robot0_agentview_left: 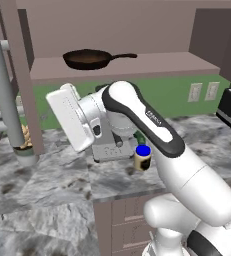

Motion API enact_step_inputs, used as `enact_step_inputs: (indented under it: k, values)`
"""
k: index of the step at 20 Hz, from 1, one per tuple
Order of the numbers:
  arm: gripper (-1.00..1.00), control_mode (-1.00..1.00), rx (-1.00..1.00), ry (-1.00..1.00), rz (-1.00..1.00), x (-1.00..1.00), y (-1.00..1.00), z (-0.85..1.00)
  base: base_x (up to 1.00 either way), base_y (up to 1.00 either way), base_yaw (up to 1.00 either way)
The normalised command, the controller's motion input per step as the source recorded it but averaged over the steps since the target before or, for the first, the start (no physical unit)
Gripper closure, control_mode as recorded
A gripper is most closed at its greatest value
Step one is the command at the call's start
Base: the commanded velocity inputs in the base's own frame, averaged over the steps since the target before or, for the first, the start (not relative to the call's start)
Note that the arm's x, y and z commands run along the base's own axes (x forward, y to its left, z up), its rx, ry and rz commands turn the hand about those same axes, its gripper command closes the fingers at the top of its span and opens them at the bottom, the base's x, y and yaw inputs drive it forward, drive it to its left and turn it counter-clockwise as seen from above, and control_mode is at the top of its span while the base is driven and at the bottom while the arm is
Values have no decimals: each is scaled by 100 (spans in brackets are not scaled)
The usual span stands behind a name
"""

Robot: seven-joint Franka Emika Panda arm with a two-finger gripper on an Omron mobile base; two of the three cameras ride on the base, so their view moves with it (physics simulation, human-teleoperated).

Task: Pick the pan from the cabinet and place it on the stove. Then turn on the stove burner for the pan.

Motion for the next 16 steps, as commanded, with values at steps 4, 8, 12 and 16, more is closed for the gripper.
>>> enact_step_inputs:
  k: [4, 8, 12, 16]
  values:
    - [-100, -100, 1, -29, 1, -2, -55, 8, 0, 0, 0]
    - [-100, -100, 0, -41, 1, 0, -60, 22, 0, 0, 0]
    - [-100, -100, 0, -44, 0, 0, -51, 26, 0, 0, 0]
    - [-100, -100, 0, -44, 0, 0, -50, 29, 0, 0, 0]
